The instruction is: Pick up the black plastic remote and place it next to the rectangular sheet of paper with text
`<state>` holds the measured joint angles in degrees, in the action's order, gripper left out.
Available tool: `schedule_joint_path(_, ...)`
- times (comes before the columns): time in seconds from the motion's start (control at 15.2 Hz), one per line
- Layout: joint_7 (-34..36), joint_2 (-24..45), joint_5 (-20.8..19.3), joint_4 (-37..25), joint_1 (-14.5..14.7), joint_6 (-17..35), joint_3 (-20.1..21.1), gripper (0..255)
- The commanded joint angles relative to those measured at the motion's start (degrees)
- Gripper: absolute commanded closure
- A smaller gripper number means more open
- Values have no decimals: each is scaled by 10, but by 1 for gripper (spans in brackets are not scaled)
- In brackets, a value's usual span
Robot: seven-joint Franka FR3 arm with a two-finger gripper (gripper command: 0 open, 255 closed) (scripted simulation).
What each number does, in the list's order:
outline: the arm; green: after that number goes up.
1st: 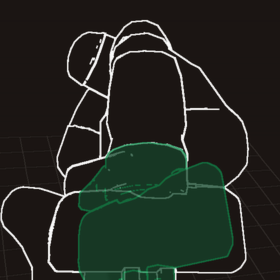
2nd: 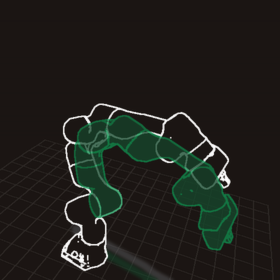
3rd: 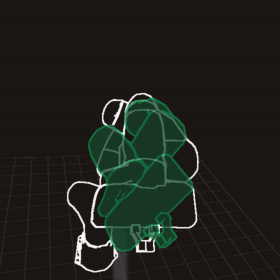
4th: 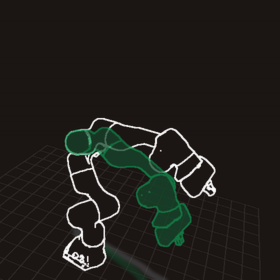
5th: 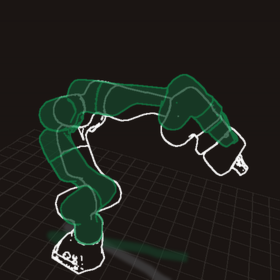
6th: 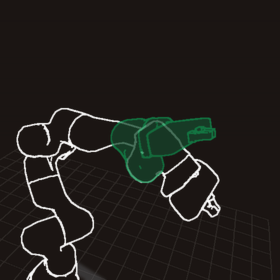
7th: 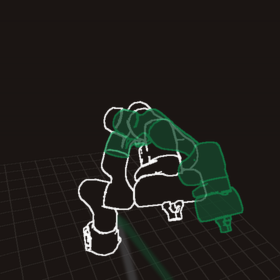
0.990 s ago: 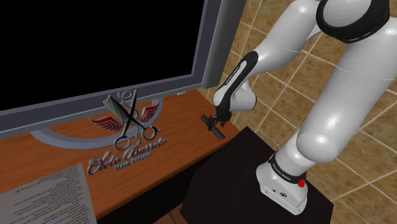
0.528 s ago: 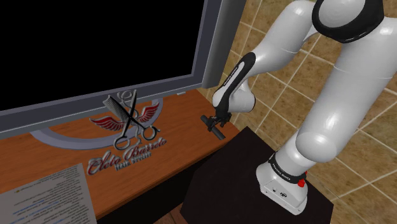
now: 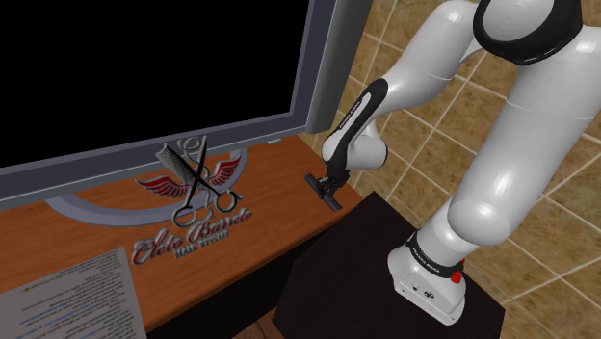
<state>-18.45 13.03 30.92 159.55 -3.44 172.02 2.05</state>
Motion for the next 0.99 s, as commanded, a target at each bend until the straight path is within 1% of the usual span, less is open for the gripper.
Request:
schedule_joint_path(0.0, 0, 1, -1, 0, 2, -1, 3, 255)
schedule_joint_path(0.13, -2, 3, 2, -1, 0, 1, 5, 255)
schedule_joint_path(0.33, 31, -34, -37, 10, 26, -26, -29, 255)
schedule_joint_path(0.53, 68, -71, -82, 20, 43, -52, -56, 255)
schedule_joint_path(0.73, 104, -107, -128, 28, 49, -80, -72, 255)
schedule_joint_path(0.92, 134, -143, -167, 32, 46, -109, -79, 255)
